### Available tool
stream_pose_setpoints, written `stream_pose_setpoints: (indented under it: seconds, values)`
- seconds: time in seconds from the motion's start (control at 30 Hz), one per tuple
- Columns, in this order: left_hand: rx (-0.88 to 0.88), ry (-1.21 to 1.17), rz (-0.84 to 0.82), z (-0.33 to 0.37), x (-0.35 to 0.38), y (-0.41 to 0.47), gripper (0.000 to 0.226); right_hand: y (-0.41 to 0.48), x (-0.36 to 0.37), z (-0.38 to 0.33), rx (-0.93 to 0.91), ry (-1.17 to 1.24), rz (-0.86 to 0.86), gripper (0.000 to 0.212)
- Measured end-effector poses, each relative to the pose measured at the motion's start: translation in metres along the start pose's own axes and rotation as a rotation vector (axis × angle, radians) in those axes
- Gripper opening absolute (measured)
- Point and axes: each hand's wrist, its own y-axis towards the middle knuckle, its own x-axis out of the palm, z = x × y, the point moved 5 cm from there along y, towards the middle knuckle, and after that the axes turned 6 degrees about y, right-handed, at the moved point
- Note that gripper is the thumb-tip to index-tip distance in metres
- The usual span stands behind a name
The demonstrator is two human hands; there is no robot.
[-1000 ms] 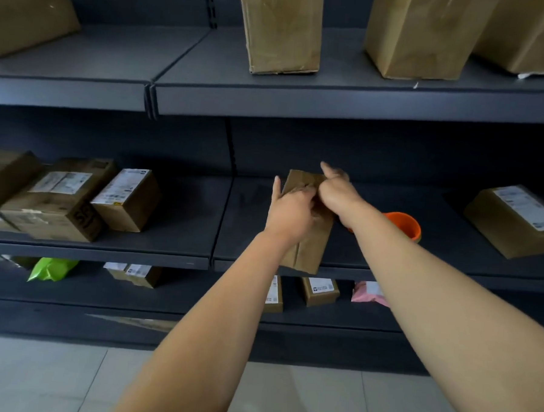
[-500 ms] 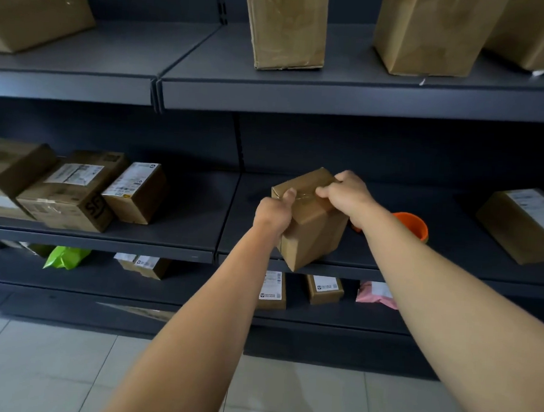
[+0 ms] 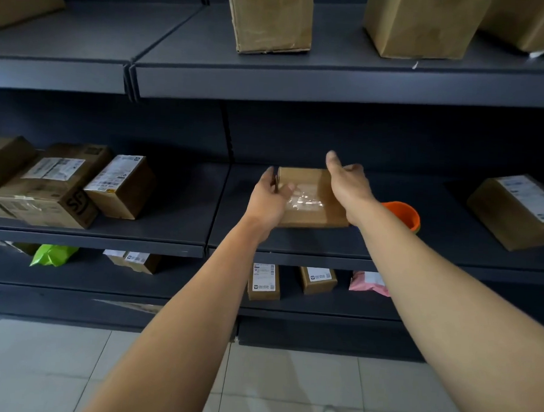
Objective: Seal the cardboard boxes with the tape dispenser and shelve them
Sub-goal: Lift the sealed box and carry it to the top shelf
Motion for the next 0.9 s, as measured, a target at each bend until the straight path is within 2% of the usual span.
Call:
stream_pose_setpoints:
  seconds: [0.07,0.17,0.2,0.27,0.43,0.53,0.67,0.7,0.8,0.9]
  values:
    - [-0.076,-0.071,-0.078,-0.014,0.003,0.0,0.065,-0.003,0.0,0.01,0.018,0.033,0.047,0.065]
    - [-0.178,-0.155,-0.157,-0.03,0.004,-0.001,0.081,-0.009,0.007,0.032,0.09,0.037,0.022,0.061]
    - [-0.206,-0.199,-0.158,-0.034,0.004,-0.002,0.08,-0.012,0.009,0.038,0.117,0.047,0.015,0.061]
    - [-0.262,-0.242,-0.143,-0.034,0.006,-0.006,0.059,-0.017,0.013,0.049,0.183,0.089,0.01,0.07]
    - [-0.363,-0.172,-0.05,-0.052,0.007,-0.012,0.07,-0.032,0.02,0.069,0.273,0.179,-0.006,0.07]
    - [-0.356,-0.149,-0.048,-0.051,0.007,-0.017,0.073,-0.038,0.019,0.07,0.267,0.197,-0.002,0.067]
    - [-0.297,-0.113,-0.032,-0.05,0.005,-0.015,0.103,-0.046,0.017,0.062,0.191,0.23,0.003,0.061]
    - [-0.275,-0.101,-0.04,-0.045,0.004,-0.018,0.102,-0.05,0.016,0.058,0.168,0.24,0.002,0.06]
    - [-0.172,-0.096,-0.064,-0.025,0.004,-0.03,0.079,-0.062,0.011,0.05,0.105,0.272,0.007,0.06]
    - [-0.105,-0.08,-0.106,-0.016,0.009,-0.038,0.074,-0.076,0.001,0.043,0.045,0.291,0.048,0.056]
